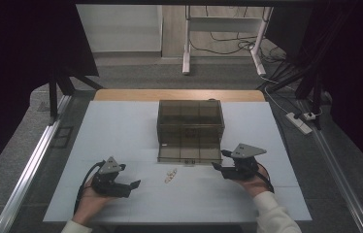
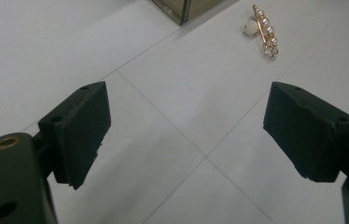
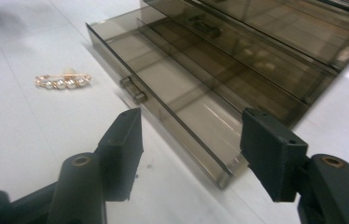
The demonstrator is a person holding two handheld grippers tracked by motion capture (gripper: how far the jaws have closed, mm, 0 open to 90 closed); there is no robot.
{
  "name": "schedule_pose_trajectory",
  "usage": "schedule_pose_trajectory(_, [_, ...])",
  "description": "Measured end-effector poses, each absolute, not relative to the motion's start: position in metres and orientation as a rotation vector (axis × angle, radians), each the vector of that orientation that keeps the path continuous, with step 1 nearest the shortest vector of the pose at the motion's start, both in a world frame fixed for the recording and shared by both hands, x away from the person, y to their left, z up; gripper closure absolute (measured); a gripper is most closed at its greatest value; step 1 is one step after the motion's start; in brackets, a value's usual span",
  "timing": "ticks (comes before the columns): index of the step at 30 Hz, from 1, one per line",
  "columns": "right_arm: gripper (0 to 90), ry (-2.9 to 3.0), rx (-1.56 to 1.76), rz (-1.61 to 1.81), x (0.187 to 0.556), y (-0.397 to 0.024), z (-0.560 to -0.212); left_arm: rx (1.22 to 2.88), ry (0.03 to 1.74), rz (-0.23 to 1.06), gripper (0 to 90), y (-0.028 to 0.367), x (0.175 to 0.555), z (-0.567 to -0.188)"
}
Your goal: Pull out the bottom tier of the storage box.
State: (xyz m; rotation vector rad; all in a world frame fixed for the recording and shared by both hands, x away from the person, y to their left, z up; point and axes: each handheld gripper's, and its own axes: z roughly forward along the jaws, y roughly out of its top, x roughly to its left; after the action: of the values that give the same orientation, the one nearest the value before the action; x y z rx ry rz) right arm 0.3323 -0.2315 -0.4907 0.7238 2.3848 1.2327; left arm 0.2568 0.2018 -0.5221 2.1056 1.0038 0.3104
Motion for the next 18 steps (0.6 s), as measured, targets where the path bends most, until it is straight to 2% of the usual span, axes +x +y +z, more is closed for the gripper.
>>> schedule_pose_trajectory(18, [34.2, 2.328, 0.824, 1.199, 0.307, -0.265, -0.498, 2.097, 1.01, 0.316, 14.5, 0.203, 0.258, -0.522])
